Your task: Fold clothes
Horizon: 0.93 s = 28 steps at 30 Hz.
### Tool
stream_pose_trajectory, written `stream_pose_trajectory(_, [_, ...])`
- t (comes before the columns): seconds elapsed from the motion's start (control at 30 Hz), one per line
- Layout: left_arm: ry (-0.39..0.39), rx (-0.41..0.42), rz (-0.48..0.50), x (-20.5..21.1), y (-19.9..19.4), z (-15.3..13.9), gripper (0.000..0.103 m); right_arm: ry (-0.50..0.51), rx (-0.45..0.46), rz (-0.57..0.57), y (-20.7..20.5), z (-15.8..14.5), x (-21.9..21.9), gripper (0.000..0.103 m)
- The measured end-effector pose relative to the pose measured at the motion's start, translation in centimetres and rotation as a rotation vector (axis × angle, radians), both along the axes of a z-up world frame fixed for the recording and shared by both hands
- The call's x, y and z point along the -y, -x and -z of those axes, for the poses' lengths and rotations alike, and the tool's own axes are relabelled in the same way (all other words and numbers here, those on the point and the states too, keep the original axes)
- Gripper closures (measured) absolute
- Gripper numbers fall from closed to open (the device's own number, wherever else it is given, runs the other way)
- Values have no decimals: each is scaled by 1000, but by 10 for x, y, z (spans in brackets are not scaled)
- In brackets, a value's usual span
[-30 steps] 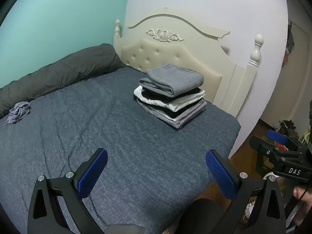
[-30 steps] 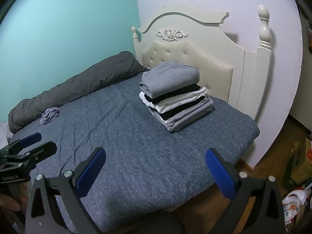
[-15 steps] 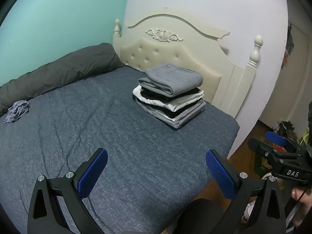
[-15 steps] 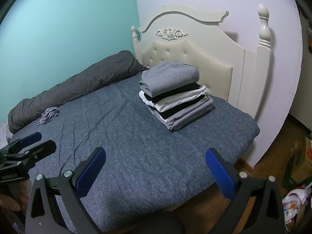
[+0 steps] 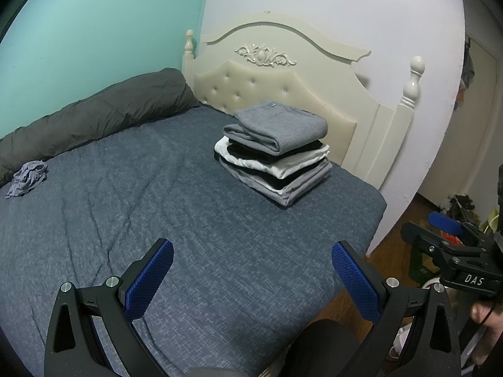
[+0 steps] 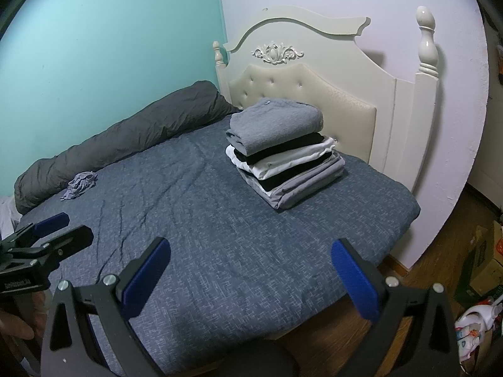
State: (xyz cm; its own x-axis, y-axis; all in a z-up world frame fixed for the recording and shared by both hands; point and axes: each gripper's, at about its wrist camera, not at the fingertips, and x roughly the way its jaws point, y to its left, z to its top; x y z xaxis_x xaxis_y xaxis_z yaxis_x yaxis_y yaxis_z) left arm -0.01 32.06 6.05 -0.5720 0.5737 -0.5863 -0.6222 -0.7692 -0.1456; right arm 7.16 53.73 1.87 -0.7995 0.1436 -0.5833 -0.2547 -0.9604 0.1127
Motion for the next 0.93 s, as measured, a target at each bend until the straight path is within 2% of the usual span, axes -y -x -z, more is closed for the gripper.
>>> stream_pose_trajectory(0.93, [-11,-1,10,0,-1,0,0,7,3,1,0,2,0,0])
